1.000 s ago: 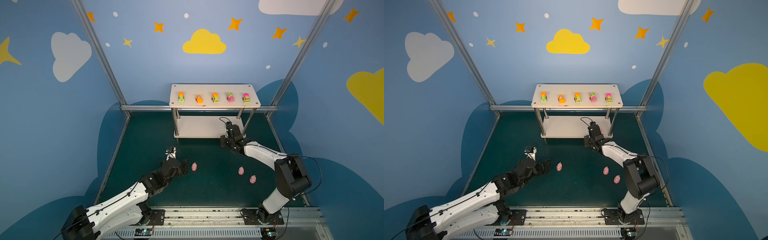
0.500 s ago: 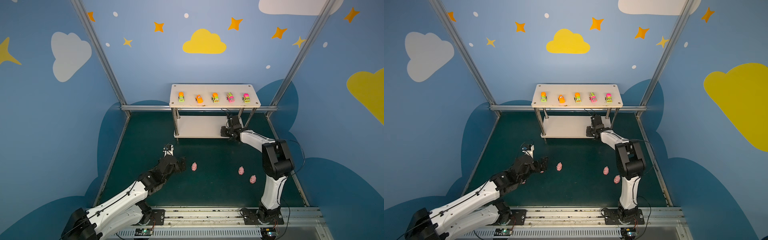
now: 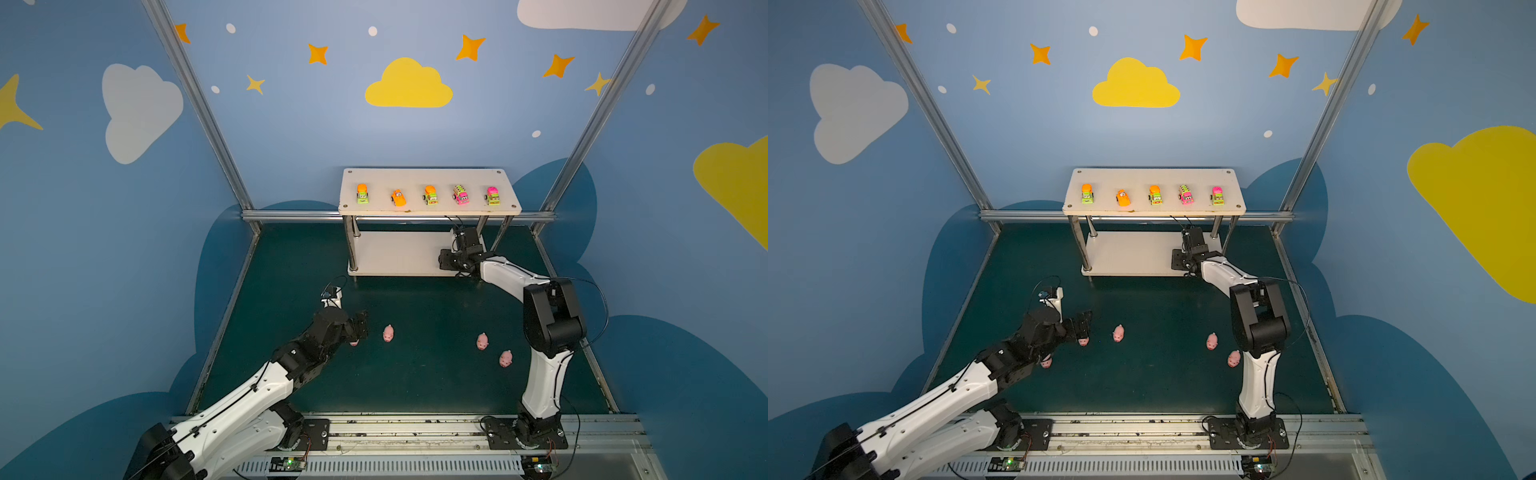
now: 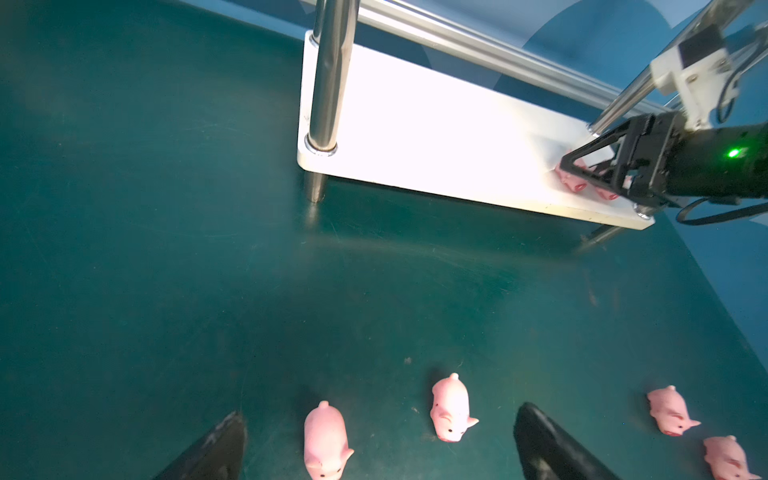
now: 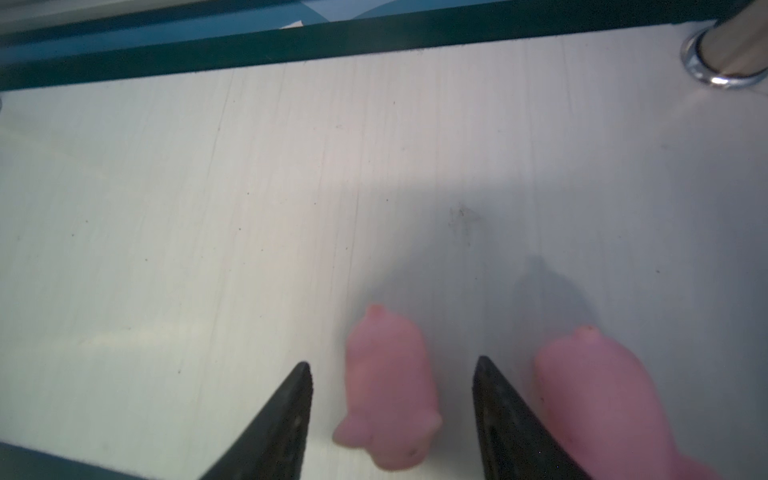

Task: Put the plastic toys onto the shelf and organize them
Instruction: 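Set the second pig beside the first and open the right gripper, then withdraw the right gripper back over the pink pigs on the table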

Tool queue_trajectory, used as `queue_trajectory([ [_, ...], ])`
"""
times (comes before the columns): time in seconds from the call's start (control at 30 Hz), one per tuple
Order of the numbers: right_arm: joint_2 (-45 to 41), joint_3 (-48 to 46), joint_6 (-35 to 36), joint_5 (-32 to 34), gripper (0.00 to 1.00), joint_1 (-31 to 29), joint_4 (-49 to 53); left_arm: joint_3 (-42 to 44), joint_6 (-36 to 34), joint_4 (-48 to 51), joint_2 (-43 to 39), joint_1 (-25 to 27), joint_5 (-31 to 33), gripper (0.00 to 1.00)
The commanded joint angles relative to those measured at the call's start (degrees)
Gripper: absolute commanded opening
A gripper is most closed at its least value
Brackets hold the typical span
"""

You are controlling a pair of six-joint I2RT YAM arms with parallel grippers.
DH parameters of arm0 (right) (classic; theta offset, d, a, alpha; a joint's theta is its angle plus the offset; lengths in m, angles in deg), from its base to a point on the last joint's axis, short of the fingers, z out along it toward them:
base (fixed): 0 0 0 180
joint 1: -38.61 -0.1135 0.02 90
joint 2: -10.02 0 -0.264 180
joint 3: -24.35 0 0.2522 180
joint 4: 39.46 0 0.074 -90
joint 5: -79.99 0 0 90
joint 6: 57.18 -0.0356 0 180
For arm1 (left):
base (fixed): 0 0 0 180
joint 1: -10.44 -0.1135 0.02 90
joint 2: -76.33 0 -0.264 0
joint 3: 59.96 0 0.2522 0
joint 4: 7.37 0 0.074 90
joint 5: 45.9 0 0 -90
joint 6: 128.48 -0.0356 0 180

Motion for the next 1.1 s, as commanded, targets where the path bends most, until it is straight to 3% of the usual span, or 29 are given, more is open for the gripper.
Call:
queue_trajectory([
  [0.0, -4.8, -2.1, 0.4, -2.0, 0.69, -0.1, 1.6, 1.0, 0.0, 0.2, -2.1, -0.2, -0.5, 1.00],
  [0.43, -23.1, -16.4, -0.3, -4.5, 0.73, -1.3, 6.5, 1.4, 5.3, 7.7, -10.2, -0.2, -2.4, 1.00],
  [0.67, -37.3, -29.5, -5.8, -2.1, 0.73, -2.8, 12.2, 3.7, 10.5, 7.2, -13.0, 0.3, -8.1, 1.00],
  [0.77, -45.8, -36.2, -9.8, -1.2, 0.73, -5.3, 13.2, 5.2, 11.9, 5.8, -14.2, 1.5, -9.4, 1.00],
  [0.87, -53.4, -41.3, -13.4, 4.2, 0.71, -10.1, 15.6, 5.2, 12.5, 5.8, -13.7, 3.8, -9.5, 1.00],
  [1.07, -64.9, -51.1, -19.1, 8.4, 0.72, -14.7, 18.8, 0.2, 11.1, 7.8, -8.3, 10.2, -7.6, 1.00],
])
